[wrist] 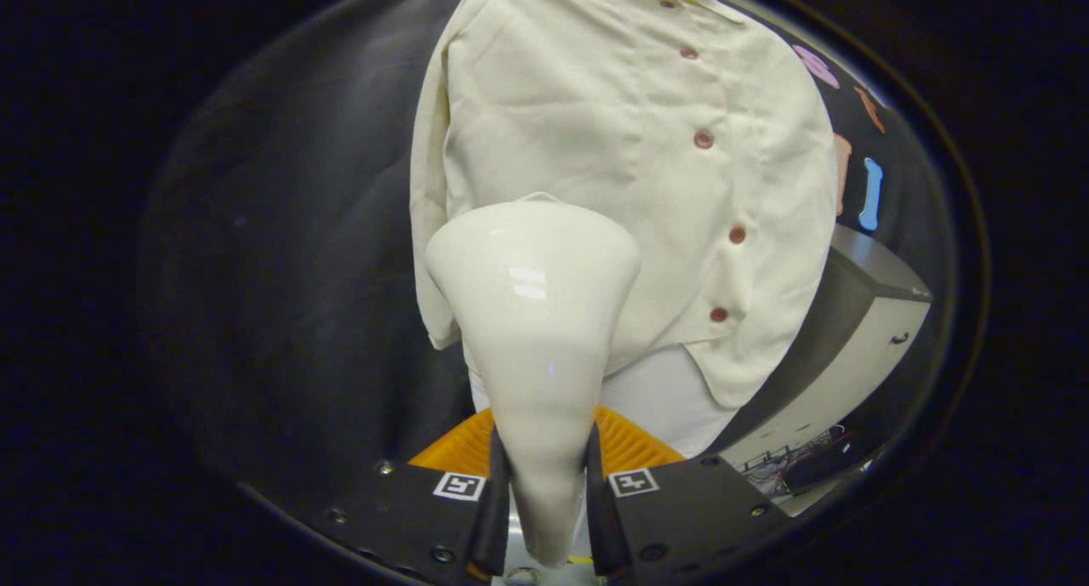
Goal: Iron the clothes twice with a garment steamer, once on the left side and once on the right side.
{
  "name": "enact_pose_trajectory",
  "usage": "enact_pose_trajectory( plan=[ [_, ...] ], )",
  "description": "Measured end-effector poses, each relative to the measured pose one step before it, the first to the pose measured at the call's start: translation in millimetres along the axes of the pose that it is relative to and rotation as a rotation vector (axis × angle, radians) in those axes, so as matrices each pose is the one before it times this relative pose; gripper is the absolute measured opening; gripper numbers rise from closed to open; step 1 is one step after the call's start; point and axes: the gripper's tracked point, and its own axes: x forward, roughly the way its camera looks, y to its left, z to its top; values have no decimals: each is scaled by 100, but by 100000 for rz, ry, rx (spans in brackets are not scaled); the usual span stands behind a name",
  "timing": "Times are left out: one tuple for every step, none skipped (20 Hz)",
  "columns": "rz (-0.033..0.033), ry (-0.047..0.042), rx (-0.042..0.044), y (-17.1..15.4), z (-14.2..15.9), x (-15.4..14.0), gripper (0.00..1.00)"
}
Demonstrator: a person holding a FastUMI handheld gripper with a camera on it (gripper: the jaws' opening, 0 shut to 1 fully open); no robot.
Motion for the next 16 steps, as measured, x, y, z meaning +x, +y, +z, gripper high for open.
enact_pose_trajectory(
  plan=[
    [2786, -1752, -494, -455, 1072, -1346, 38],
    [1811, -2195, -345, -539, 1230, -1309, 38],
    [415, -2683, -750, -778, 1333, -1539, 38],
    [-515, -3455, -194, -929, 1569, -1246, 38],
    [-447, -3074, -318, -595, 1451, -1609, 38],
    [-57, -3170, -167, -744, 1713, -1525, 38],
    [26, -2684, -254, -873, 2025, -1545, 38],
    [1, -3732, -719, -827, 1920, -1256, 38],
    [-234, -2082, -85, -1119, 1251, -671, 38],
    [-497, -3243, -825, -1029, 1512, -589, 38],
    [-967, -1741, -313, -1363, 1279, 299, 38],
    [-853, -2478, -813, -1176, 1484, -217, 37],
    [-390, -1989, -31, -1024, 1158, 207, 37],
    [-215, -1515, -360, -1049, 1372, 281, 37],
    [-1000, -51, -231, -1050, 1099, 283, 37],
    [-1303, 1066, 359, -1107, 813, 422, 37]
  ],
)
